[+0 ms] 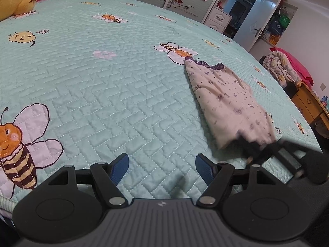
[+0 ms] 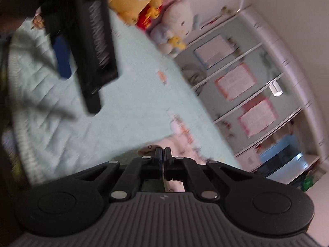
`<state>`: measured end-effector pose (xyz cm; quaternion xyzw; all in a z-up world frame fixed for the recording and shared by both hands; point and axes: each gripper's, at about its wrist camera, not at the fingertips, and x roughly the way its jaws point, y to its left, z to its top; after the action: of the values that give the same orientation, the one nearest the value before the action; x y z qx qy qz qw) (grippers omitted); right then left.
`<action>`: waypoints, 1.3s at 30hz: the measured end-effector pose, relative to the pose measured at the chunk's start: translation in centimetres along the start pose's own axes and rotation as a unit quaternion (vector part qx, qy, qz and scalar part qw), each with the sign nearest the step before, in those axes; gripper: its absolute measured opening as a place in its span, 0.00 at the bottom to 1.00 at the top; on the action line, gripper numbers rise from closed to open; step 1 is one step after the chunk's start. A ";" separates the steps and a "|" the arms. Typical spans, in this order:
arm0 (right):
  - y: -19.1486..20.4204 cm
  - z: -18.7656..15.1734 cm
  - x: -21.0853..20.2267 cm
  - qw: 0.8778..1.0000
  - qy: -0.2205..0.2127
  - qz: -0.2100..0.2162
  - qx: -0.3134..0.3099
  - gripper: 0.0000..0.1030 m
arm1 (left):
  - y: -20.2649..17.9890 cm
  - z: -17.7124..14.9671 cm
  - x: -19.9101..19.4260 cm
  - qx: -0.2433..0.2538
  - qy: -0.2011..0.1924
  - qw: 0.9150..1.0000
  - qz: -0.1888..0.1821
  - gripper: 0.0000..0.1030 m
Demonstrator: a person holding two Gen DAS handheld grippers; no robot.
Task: Fold clothes
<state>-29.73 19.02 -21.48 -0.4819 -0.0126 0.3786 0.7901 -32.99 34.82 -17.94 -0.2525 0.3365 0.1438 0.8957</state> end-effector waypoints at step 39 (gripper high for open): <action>1.0 -0.8 -1.0 0.999 -0.037 0.013 -0.038 0.00 | -0.2 -0.2 -0.4 0.003 0.002 1.000 0.008 0.75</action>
<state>-30.78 18.03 -22.36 -0.4971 -0.0495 0.4056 0.7654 -33.34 34.52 -17.73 -0.2472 0.3410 0.1494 0.8946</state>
